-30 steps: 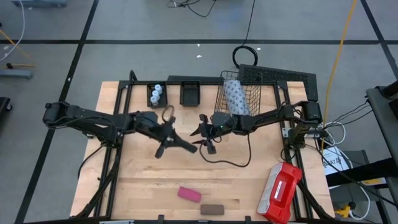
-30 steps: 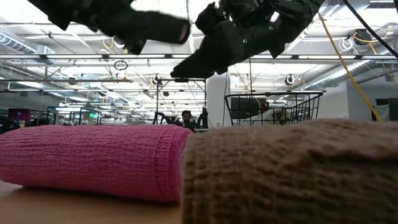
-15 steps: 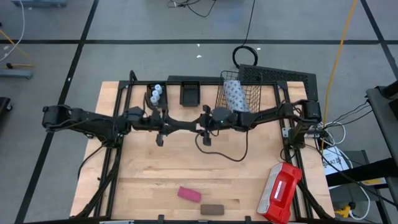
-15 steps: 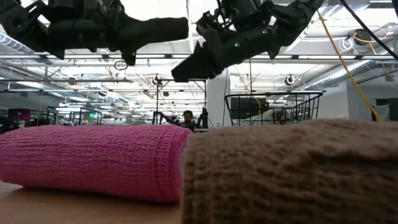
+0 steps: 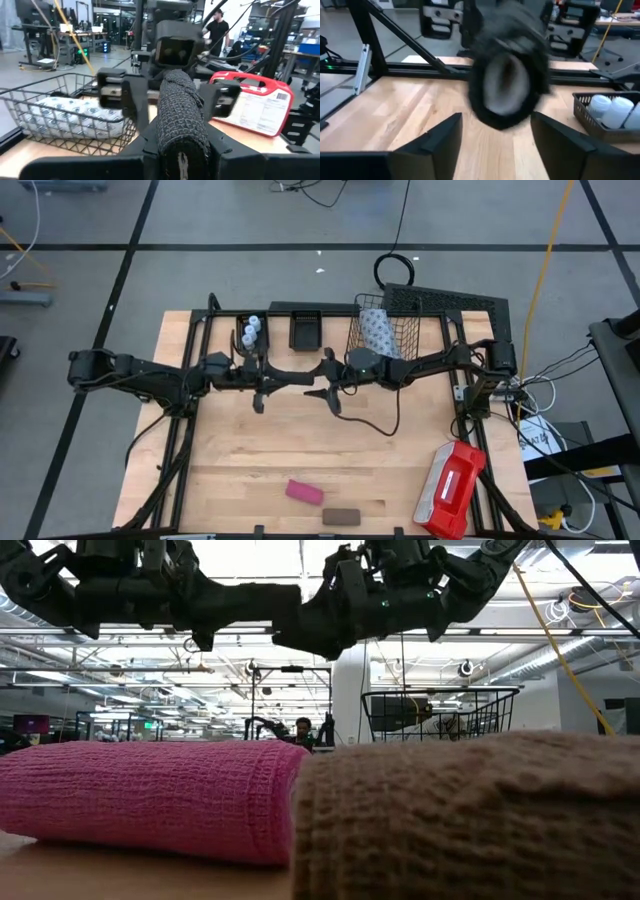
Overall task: Pick & place medical supplies in basket/bin
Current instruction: Put the black rolled bandage into the right black basket
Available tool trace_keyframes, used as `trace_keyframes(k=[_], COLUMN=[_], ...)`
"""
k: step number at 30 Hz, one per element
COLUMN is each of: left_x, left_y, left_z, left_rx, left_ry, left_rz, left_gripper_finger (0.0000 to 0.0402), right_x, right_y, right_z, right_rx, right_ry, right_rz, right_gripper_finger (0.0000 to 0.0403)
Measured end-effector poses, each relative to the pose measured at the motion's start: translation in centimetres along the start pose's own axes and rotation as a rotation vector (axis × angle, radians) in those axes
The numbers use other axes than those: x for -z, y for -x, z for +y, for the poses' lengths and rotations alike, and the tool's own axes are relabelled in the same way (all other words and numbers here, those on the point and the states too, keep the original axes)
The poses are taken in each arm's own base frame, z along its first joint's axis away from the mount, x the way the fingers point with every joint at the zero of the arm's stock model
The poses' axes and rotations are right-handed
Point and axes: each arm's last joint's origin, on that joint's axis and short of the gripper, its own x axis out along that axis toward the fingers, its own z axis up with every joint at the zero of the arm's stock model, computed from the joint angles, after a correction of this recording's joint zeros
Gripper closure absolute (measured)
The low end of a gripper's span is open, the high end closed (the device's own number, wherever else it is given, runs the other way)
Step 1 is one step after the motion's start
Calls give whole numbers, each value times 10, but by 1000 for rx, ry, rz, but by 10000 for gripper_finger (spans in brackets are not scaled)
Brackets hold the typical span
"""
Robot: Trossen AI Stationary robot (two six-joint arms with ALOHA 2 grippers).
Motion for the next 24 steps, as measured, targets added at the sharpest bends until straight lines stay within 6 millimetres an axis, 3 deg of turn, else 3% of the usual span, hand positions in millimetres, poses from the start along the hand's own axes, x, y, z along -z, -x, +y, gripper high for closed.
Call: trace_keyframes(k=[5, 10, 24], left_x=[4, 5, 4], left_y=[1, 1, 0], left_z=[5, 5, 4], left_rx=[-33, -35, -3], left_ry=[22, 23, 52], left_rz=[46, 53, 45], left_gripper_finger=[333, 333, 334], right_x=[-14, -26, -18], right_y=[7, 14, 12], right_z=[-1, 0, -3], right_rx=[11, 13, 72], right_ry=[-15, -4, -21], right_rz=[-48, -83, -23], right_gripper_finger=[140, 134, 193])
